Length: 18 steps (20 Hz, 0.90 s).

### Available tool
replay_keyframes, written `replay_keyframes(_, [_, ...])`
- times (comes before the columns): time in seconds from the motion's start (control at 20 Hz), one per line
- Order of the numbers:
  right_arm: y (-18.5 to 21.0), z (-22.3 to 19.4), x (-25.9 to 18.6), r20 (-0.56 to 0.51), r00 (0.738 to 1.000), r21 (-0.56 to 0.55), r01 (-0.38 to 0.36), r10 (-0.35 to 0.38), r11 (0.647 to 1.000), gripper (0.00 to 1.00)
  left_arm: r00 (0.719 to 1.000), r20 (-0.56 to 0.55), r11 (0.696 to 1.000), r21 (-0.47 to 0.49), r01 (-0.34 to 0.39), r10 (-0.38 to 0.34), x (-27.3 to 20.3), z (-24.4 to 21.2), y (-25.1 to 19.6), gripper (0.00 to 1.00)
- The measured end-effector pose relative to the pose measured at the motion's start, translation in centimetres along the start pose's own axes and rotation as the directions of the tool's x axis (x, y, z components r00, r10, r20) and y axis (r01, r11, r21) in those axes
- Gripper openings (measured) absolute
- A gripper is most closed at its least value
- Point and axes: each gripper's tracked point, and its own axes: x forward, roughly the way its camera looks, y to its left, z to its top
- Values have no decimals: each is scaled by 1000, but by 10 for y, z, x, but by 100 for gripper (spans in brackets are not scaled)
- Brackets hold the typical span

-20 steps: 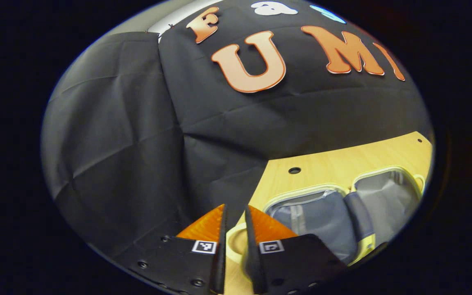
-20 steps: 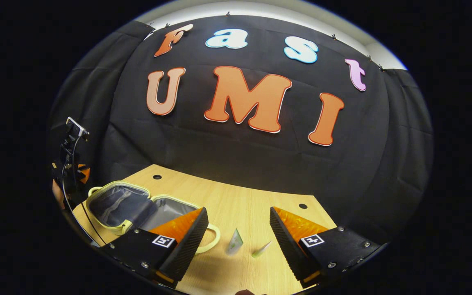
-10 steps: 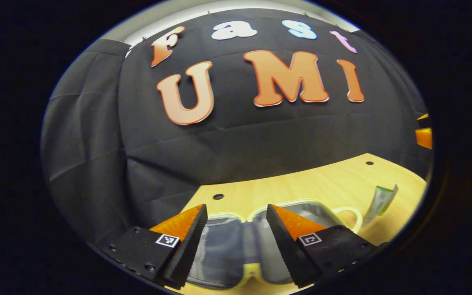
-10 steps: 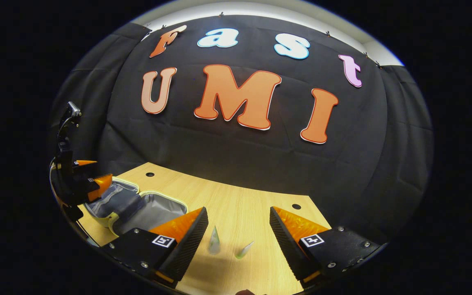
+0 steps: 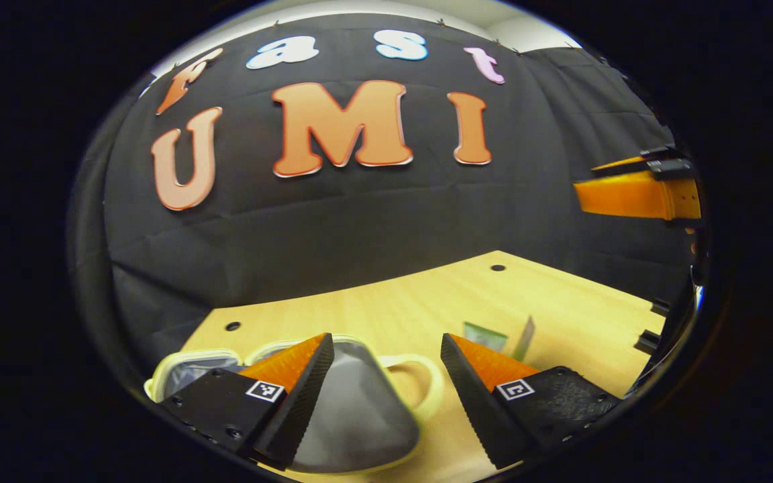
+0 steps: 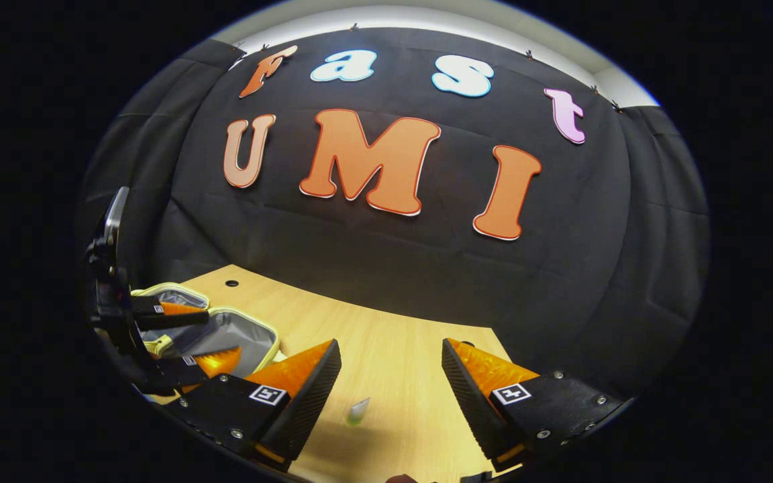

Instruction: First open the suitcase, pack the skin care products into it, and then close the suitcase.

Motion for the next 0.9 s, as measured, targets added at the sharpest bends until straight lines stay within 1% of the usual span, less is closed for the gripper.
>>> replay_keyframes(0.1, [-9,0,1,1,1000,-3,5,-5,1000,96,999,-30,999,25,46,-45,11,-14,-26,99])
replay_keyframes(0.2, [-17,-1,2,2,1000,-6,2,-2,1000,96,996,-51,996,43,77,-74,25,-27,-47,99])
replay_keyframes(0.35, [-33,-7,3,-10,1000,-41,14,-14,999,96,991,-95,992,63,106,-100,46,-51,-70,98])
replay_keyframes(0.55, [-47,-7,8,-18,1000,-39,21,-22,999,96,977,-167,986,75,150,-136,71,-84,-93,98])
replay_keyframes(0.75, [-54,-6,9,-12,1000,-58,20,-21,998,96,969,-193,983,67,172,-156,95,-94,-107,88])
replay_keyframes(0.8, [-54,-6,10,-12,1000,-64,16,-16,998,96,965,-210,983,61,173,-157,100,-101,-108,80])
replay_keyframes(0.85, [-53,-7,10,-12,1000,-69,14,-15,997,96,960,-232,983,53,174,-158,103,-108,-110,75])
replay_keyframes(0.9, [-52,-9,9,-14,1000,-74,8,-9,997,96,960,-234,983,59,173,-155,107,-111,-109,72])
